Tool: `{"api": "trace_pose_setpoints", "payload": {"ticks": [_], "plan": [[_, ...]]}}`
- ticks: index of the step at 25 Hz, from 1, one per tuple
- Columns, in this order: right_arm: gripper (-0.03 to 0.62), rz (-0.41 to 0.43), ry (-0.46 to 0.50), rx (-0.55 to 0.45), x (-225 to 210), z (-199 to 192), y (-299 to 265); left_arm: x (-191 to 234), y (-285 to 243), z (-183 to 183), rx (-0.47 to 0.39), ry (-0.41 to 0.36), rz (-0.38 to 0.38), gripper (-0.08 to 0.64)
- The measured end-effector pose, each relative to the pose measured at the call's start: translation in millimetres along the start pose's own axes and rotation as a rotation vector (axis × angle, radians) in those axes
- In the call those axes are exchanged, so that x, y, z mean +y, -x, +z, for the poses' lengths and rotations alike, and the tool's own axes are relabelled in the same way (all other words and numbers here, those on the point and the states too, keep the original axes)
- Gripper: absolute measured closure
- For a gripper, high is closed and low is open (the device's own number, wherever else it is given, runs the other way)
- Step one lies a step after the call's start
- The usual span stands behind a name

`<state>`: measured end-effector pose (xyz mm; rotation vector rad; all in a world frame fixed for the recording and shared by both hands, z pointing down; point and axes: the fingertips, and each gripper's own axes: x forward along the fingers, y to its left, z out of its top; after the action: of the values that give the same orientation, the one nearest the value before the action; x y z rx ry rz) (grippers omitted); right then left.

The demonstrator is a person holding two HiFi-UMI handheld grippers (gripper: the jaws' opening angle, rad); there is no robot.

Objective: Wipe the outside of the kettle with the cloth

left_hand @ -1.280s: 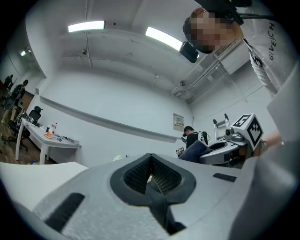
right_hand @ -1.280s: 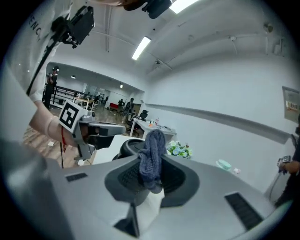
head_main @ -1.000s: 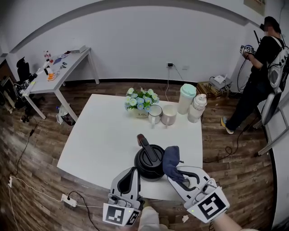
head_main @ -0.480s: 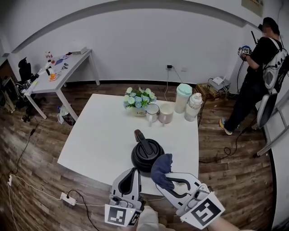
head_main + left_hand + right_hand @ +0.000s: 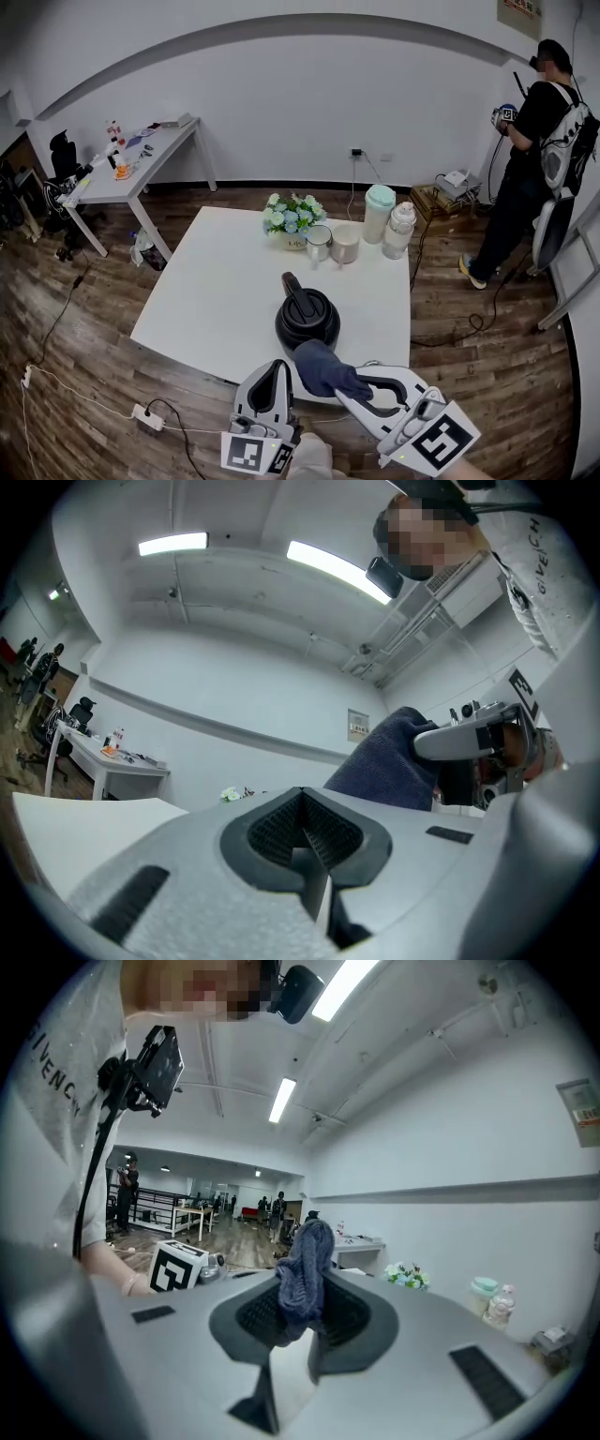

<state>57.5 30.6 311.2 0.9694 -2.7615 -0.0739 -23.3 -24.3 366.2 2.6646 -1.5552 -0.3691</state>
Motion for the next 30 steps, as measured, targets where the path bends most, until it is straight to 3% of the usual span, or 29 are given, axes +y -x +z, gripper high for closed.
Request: {"api": "trace_pose_setpoints", "payload": {"ticks": [11, 30], "plan": [[0.537, -0.013, -0.128, 0.196, 1.8, -84.9, -2.5, -12.2, 15.2, -32.3, 0.065, 0.014, -0.01, 0.552], [0.537, -0.063, -0.132, 0.226, -6.2, -106.5, 6.4, -8.7, 13.9, -35.5, 0.078, 0.023, -0.011, 0.552]]}}
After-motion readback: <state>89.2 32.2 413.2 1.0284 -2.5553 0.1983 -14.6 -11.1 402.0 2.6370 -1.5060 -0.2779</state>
